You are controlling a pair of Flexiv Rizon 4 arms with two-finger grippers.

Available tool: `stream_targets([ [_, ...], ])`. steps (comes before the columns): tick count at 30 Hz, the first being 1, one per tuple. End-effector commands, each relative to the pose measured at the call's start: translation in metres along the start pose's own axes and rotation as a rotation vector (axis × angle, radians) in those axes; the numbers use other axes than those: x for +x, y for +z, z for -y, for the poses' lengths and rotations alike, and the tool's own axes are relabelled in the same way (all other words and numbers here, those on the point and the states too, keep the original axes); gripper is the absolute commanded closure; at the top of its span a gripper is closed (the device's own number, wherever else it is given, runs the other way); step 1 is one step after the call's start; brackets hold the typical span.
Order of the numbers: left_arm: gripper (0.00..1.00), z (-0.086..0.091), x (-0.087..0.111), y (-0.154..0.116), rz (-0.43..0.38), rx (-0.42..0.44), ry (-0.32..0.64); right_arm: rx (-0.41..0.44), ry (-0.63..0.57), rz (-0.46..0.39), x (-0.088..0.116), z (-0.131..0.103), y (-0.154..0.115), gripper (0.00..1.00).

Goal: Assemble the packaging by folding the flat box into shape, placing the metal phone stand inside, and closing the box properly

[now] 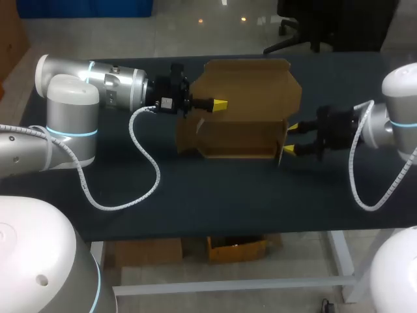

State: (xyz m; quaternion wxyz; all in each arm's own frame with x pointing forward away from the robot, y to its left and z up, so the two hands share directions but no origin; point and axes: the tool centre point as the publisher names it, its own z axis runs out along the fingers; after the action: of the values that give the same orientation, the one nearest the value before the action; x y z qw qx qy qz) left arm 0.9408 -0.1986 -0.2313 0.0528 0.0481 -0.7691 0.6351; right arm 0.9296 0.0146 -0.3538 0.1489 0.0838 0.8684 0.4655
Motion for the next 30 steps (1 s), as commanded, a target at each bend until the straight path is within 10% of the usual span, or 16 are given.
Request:
stream_targets([
  [1,1.0,-0.002,-0.001,0.0,-0.002,0.0,0.0,-0.003,0.003,0.017,0.004,0.0,0.001,0.44],
  [30,1.0,-0.002,-0.001,0.0,-0.002,0.0,0.0,0.011,0.037,0.106,0.009,-0.01,0.012,0.47],
])
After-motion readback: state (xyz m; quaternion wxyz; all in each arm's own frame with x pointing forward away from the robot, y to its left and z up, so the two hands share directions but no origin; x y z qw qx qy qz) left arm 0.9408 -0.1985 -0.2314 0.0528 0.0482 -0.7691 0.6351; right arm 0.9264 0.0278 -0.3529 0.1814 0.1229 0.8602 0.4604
